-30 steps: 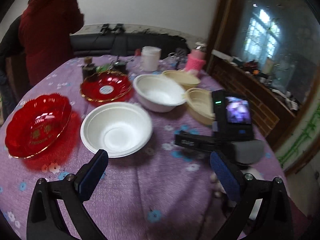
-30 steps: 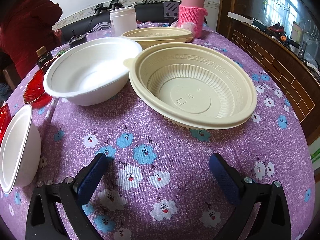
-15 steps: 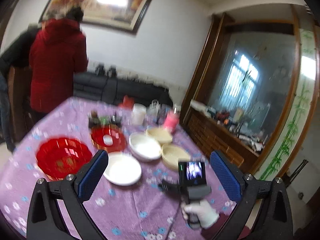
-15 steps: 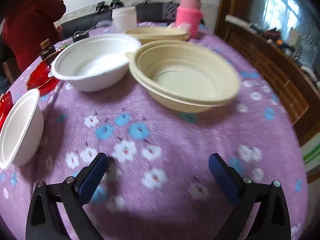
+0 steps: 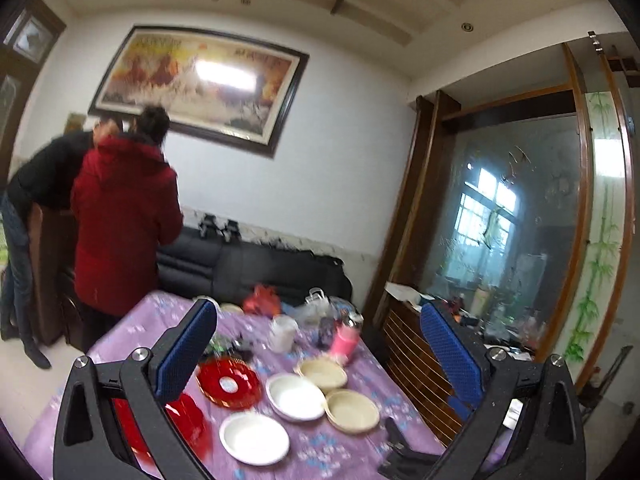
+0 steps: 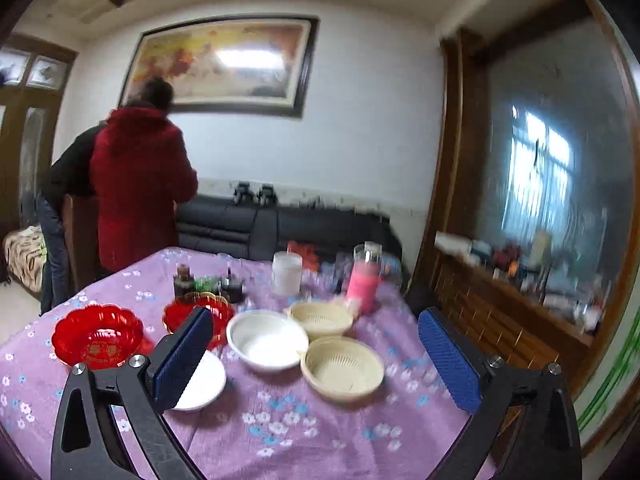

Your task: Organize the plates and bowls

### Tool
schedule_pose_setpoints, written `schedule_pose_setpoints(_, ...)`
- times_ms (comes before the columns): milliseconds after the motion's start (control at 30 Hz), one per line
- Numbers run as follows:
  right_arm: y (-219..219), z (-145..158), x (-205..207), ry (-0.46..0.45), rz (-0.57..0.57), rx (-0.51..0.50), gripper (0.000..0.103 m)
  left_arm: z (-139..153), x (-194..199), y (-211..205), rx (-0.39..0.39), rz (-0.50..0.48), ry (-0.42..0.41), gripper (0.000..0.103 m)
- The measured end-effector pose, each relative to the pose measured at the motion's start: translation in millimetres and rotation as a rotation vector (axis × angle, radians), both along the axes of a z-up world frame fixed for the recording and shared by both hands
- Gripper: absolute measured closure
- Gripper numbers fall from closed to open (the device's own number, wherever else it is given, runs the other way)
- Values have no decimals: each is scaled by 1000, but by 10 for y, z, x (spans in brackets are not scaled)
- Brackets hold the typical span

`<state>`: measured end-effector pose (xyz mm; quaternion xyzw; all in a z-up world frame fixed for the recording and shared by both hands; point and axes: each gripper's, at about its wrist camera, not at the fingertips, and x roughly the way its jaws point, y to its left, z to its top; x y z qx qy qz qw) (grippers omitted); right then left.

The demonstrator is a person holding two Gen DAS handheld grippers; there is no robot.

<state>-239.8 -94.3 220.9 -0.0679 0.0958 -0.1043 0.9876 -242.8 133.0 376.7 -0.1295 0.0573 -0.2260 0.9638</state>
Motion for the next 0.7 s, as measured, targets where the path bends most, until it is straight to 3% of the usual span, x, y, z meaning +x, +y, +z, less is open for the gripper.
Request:
schedule_pose_setpoints(67,-106,171,-122,-43,20,67,0,190,-42,-7,-23,1,-17,1)
schedule_pose_setpoints(167,-442,516,-236,-47,55,256,0,573,-211,-21,-5,11,-67,1)
schedule_pose_setpoints(267,-686,956,-308,-55,59,287,0,1028,-355,-19,37,28,-100,1)
schedule_pose_setpoints(367,-934,1543,-488,-121,21,261,0,1536,-421,94,54,88,-84,1)
schedule_pose_setpoints(567,-1482,2928,-886,-284,-200,175,0,2666,-620,523,107,387,-120,1)
schedule_pose_setpoints(700,-1864,3706,-1018,-303,-298,210,0,3092,-772,937,121,590,-155,1)
